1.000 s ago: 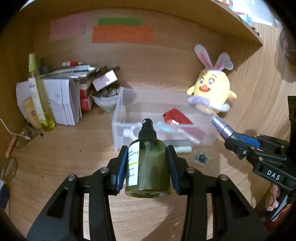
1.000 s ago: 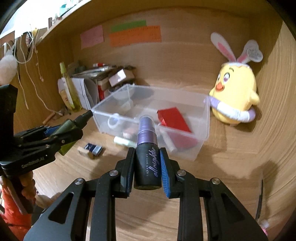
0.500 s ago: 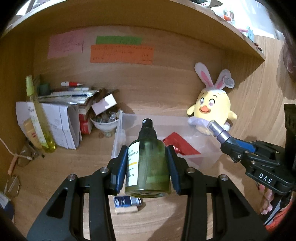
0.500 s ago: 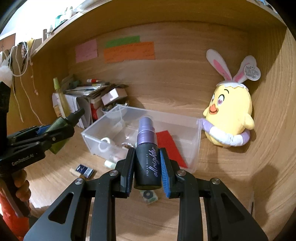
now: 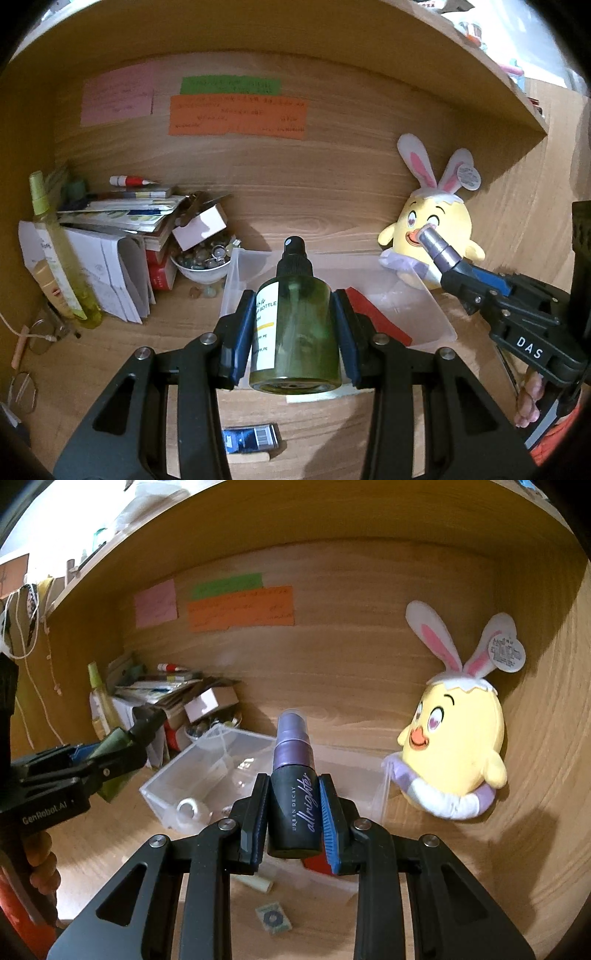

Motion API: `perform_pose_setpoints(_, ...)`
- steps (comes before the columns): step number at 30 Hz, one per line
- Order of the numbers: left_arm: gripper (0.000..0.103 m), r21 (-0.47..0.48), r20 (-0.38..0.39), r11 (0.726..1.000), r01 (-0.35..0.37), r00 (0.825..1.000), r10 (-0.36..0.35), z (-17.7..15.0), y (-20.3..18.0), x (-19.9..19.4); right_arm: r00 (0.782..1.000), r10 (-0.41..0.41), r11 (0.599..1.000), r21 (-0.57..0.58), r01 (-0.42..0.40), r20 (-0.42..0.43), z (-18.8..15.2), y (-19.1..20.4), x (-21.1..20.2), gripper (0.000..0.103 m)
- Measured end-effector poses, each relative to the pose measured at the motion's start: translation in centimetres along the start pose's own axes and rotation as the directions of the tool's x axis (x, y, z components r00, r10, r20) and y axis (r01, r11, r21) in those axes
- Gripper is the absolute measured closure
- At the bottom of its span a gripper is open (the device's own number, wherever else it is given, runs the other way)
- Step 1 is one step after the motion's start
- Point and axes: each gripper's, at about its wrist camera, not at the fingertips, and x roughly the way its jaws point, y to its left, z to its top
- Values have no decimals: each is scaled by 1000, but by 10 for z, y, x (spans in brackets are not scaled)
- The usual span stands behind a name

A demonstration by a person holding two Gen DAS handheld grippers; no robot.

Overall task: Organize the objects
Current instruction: 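Lift both bottles and carry them over the clear bin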

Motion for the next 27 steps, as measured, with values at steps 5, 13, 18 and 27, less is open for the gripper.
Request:
perform_pose_setpoints(5,62,7,-37,1000,-6,999,6,5,-2,20,1000,-4,1000,-8,4,-10,7,-6,13,80)
perform_pose_setpoints(13,62,4,-140,1000,19,990,-19,2,-3,61,996,-9,1000,-19,7,-85,-1,-12,47,80)
perform_pose_setpoints(18,62,7,-181,1000,26,983,-24,0,-7,80,991,-2,1000,-9,0,-130,-9,-16,65,80)
perform_pose_setpoints(27,62,35,-225,998,51,973,-42,-2,-17,101,980,-10,1000,-9,8,-199,-19,-20,88,80)
